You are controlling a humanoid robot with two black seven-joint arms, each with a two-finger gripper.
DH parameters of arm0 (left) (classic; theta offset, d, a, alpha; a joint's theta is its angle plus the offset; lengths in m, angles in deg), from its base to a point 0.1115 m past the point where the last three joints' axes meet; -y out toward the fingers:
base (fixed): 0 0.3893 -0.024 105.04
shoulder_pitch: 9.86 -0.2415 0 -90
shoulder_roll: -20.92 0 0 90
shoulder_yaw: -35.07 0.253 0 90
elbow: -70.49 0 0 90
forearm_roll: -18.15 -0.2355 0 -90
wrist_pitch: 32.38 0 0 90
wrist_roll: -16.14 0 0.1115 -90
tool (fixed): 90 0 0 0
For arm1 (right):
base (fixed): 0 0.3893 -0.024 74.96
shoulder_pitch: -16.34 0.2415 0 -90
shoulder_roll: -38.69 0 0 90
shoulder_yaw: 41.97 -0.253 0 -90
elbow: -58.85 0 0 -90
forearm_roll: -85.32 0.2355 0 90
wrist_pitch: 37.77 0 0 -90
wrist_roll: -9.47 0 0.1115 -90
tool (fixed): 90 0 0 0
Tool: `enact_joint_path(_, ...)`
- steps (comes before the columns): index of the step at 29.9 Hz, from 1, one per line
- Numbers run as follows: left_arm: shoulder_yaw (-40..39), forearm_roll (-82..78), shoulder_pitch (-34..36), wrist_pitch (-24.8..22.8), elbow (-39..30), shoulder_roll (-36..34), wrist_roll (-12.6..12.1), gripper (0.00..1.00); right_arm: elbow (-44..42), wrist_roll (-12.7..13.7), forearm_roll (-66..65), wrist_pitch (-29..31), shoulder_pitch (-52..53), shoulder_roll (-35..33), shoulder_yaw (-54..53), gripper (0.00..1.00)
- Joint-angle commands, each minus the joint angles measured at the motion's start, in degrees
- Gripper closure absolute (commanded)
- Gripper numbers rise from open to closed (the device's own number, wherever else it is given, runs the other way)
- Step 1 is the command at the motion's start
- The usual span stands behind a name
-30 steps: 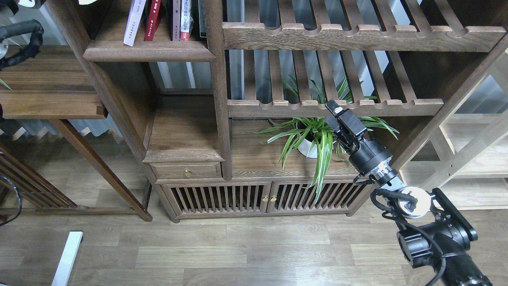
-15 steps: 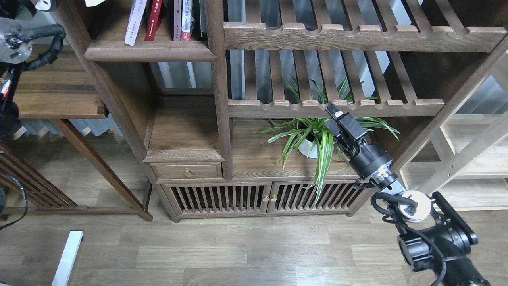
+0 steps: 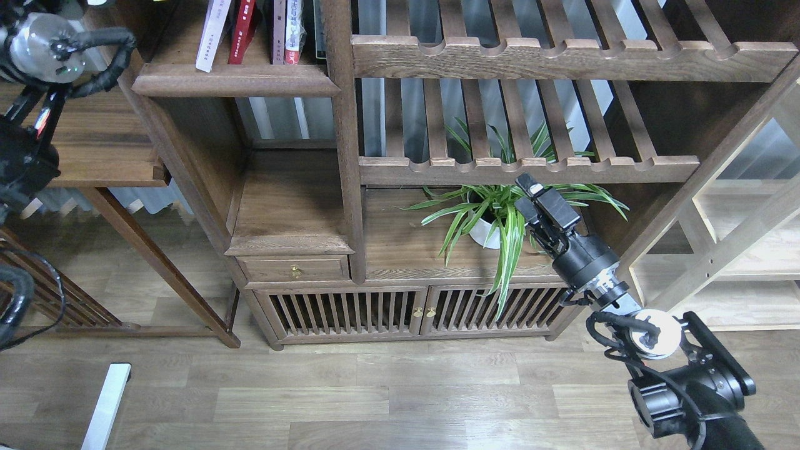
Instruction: Organize books on shelf
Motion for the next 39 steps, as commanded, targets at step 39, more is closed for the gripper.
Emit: enact_joint_path(39,7.3,0.6,7.9,-0.2,11.3,3.8,6.7,0.63,0.0,-0.1,0.4,0.0,0.0,-1.3,-0.1,0.10)
